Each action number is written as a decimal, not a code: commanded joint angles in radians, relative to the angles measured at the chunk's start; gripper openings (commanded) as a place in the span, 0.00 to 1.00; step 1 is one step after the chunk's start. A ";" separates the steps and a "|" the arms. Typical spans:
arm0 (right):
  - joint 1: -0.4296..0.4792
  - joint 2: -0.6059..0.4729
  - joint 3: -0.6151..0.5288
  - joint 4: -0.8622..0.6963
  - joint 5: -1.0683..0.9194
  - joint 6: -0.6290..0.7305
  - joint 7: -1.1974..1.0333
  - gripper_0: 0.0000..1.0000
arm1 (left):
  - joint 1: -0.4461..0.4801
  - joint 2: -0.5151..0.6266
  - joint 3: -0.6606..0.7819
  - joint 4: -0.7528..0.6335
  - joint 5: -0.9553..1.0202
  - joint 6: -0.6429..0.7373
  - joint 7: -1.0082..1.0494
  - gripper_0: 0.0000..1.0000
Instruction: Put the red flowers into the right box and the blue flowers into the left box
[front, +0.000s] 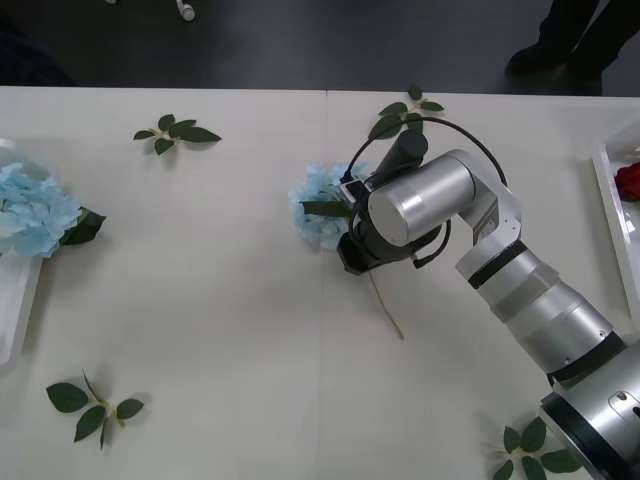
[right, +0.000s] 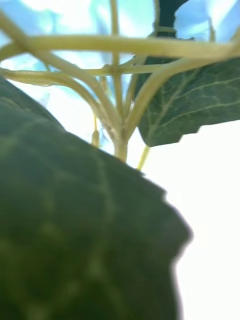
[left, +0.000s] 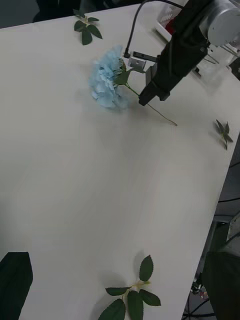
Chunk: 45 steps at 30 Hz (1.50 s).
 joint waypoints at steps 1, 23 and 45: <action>0.006 0.012 0.002 -0.015 0.008 -0.024 -0.009 0.00 | -0.083 0.017 -0.026 -0.022 -0.042 0.055 -0.038 1.00; 0.017 -0.229 -0.186 -0.508 -0.324 0.399 0.020 0.00 | -0.230 -0.253 -0.008 -0.188 -0.269 0.106 -0.038 1.00; 0.374 -0.559 -0.190 -0.984 -0.679 -0.495 0.308 0.00 | -0.230 -0.336 -0.003 -0.219 -0.165 0.043 -0.038 1.00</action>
